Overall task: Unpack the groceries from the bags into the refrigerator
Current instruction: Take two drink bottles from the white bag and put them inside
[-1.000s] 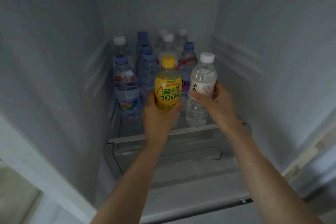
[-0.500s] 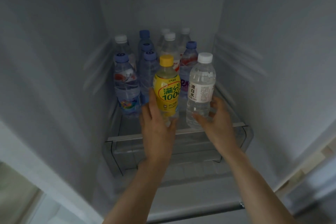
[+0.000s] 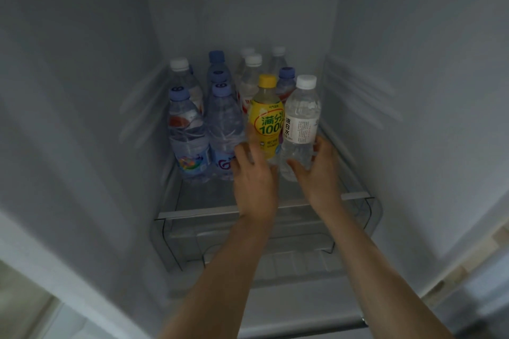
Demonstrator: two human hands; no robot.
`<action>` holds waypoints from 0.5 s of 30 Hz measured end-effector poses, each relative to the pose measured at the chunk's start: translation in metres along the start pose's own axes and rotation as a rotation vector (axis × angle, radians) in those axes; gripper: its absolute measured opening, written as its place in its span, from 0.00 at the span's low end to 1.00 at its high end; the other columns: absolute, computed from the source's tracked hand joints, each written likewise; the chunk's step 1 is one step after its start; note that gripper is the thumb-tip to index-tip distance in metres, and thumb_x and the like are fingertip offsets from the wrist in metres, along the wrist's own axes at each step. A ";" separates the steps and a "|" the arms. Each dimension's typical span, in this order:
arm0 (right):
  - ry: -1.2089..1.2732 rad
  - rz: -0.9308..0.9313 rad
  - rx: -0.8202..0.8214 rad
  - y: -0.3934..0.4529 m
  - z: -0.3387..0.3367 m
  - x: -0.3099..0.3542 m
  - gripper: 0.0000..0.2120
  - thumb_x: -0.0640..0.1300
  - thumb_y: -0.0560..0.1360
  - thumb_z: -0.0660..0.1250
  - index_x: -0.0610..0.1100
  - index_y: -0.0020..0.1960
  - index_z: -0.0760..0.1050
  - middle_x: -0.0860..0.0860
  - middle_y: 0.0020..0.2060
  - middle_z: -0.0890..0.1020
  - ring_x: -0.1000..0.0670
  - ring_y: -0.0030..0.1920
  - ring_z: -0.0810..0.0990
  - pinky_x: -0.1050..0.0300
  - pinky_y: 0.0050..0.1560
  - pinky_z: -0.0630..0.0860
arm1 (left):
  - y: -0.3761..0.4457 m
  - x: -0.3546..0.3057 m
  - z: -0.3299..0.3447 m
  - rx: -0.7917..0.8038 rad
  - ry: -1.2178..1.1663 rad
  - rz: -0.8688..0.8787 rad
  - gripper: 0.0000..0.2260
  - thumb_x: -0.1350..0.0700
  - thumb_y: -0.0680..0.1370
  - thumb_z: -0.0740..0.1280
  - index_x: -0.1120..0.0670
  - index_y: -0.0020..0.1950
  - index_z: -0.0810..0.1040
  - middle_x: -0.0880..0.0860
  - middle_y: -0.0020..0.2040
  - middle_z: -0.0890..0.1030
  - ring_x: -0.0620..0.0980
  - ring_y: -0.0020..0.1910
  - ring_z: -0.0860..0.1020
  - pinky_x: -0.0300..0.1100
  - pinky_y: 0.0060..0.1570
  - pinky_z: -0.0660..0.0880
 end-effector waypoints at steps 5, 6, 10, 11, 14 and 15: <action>0.035 -0.020 -0.013 0.010 0.003 -0.001 0.30 0.41 0.68 0.76 0.40 0.65 0.66 0.43 0.58 0.70 0.45 0.59 0.72 0.53 0.58 0.72 | 0.007 -0.004 0.011 -0.026 0.095 -0.052 0.47 0.61 0.66 0.78 0.59 0.77 0.55 0.58 0.52 0.73 0.61 0.48 0.74 0.51 0.43 0.77; 0.043 -0.023 -0.015 0.012 0.004 -0.002 0.30 0.40 0.68 0.76 0.39 0.64 0.66 0.43 0.58 0.70 0.45 0.59 0.72 0.54 0.57 0.71 | 0.008 -0.005 0.012 -0.037 0.087 -0.056 0.47 0.62 0.65 0.79 0.59 0.77 0.55 0.59 0.52 0.73 0.62 0.48 0.74 0.52 0.42 0.77; 0.068 -0.020 -0.006 0.018 0.008 -0.003 0.30 0.39 0.68 0.76 0.38 0.65 0.66 0.41 0.59 0.70 0.48 0.57 0.72 0.62 0.55 0.68 | 0.009 -0.006 0.015 -0.044 0.140 -0.058 0.46 0.61 0.65 0.79 0.62 0.77 0.56 0.60 0.51 0.74 0.62 0.47 0.74 0.53 0.46 0.76; 0.067 -0.023 -0.009 0.019 0.008 -0.004 0.31 0.39 0.68 0.76 0.38 0.66 0.66 0.40 0.59 0.71 0.49 0.56 0.72 0.64 0.53 0.67 | 0.009 -0.006 0.017 -0.040 0.160 -0.057 0.46 0.60 0.66 0.78 0.62 0.77 0.55 0.60 0.51 0.74 0.62 0.47 0.74 0.53 0.49 0.76; 0.053 -0.044 -0.010 0.022 0.008 -0.003 0.31 0.40 0.68 0.76 0.36 0.66 0.67 0.39 0.58 0.72 0.54 0.54 0.68 0.70 0.49 0.64 | 0.010 -0.001 0.020 -0.037 0.194 -0.084 0.44 0.60 0.67 0.77 0.62 0.77 0.56 0.59 0.52 0.74 0.60 0.50 0.75 0.51 0.54 0.74; 0.053 -0.048 -0.005 0.022 0.008 -0.003 0.30 0.40 0.68 0.76 0.36 0.66 0.67 0.40 0.58 0.72 0.55 0.54 0.68 0.70 0.49 0.64 | 0.010 0.000 0.021 -0.041 0.192 -0.096 0.44 0.60 0.67 0.77 0.62 0.77 0.56 0.59 0.53 0.74 0.60 0.50 0.76 0.50 0.53 0.75</action>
Point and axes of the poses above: each hand's wrist, its own y-axis towards the middle knuckle, its own z-axis out of the palm, x = y × z, the point moved 8 cm from there along y, towards the middle knuckle
